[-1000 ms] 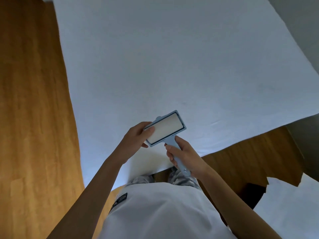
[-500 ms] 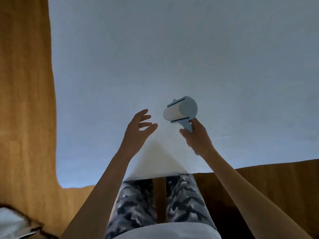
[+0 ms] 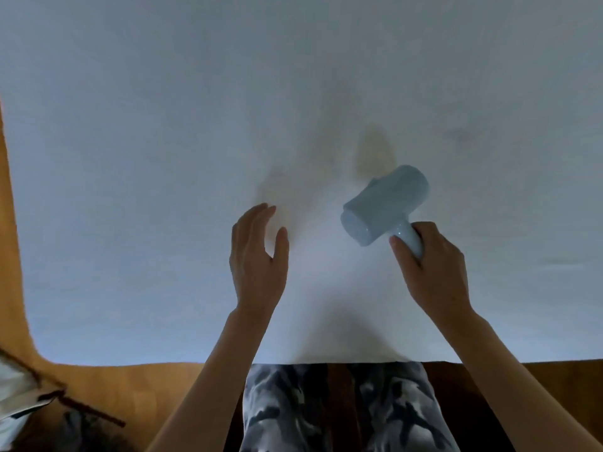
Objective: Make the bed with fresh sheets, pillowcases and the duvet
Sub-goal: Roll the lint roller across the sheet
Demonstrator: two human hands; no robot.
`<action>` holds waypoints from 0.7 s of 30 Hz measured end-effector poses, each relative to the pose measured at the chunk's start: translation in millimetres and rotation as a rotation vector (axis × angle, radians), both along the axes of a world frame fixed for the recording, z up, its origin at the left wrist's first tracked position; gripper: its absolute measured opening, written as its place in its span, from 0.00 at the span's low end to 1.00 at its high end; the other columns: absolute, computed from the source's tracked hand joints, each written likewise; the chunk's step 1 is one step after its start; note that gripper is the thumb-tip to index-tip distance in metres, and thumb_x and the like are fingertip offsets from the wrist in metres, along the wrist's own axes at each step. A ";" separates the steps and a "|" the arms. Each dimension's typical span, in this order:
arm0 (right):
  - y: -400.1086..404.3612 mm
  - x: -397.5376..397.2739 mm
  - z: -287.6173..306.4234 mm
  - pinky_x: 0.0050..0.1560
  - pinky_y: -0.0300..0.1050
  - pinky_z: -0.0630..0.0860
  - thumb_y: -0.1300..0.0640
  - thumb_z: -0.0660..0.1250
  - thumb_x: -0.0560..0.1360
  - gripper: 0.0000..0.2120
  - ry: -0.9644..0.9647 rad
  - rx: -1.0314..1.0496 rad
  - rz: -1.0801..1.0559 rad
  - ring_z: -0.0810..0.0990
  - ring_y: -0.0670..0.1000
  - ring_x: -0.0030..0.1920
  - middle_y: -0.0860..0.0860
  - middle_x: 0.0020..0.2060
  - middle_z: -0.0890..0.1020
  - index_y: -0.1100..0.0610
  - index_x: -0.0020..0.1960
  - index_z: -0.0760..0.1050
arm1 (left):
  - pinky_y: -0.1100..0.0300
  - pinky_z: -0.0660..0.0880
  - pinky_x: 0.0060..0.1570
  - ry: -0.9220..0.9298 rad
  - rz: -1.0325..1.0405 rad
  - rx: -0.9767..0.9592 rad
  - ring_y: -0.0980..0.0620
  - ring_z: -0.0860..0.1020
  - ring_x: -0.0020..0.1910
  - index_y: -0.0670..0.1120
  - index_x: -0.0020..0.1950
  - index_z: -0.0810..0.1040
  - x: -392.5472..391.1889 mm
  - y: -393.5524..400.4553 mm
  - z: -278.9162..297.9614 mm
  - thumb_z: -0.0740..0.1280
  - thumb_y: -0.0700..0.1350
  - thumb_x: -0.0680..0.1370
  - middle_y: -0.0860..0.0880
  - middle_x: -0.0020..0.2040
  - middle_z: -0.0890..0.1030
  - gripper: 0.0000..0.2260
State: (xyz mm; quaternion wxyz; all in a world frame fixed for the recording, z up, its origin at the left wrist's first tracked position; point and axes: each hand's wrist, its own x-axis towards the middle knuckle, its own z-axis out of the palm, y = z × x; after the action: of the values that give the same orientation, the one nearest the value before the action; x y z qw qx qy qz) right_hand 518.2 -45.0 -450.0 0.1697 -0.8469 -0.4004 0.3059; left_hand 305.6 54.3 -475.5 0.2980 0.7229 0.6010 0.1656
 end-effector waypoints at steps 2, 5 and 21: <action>-2.0 -12.8 -6.6 0.27 0.39 0.62 0.51 0.66 0.77 0.10 0.030 -0.044 -0.034 0.70 0.44 0.26 0.42 0.28 0.70 0.55 0.47 0.66 | 0.67 0.67 0.64 0.039 -0.005 0.092 0.47 0.72 0.64 0.39 0.62 0.76 -15.9 2.3 -17.2 0.62 0.44 0.79 0.42 0.64 0.76 0.15; -10.3 -27.6 -3.6 0.26 0.38 0.61 0.53 0.68 0.75 0.12 0.045 -0.119 -0.029 0.71 0.43 0.26 0.42 0.28 0.71 0.53 0.47 0.64 | 0.51 0.70 0.65 0.113 -0.011 0.190 0.42 0.69 0.67 0.38 0.63 0.75 -39.7 10.0 -34.5 0.62 0.41 0.79 0.39 0.67 0.73 0.14; 10.2 -83.8 -7.6 0.27 0.31 0.55 0.47 0.59 0.78 0.16 -0.104 -0.268 0.147 0.63 0.40 0.24 0.44 0.28 0.68 0.59 0.52 0.74 | 0.44 0.52 0.74 0.482 -0.210 0.158 0.35 0.56 0.75 0.37 0.75 0.61 -76.7 16.3 -62.6 0.50 0.51 0.83 0.33 0.75 0.57 0.25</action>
State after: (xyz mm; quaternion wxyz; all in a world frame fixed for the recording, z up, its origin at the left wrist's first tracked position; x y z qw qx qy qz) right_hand 434.3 -34.7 -457.6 0.0115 -0.8451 -0.4252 0.3240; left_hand 228.8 70.7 -538.1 0.1047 0.8208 0.5616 0.0036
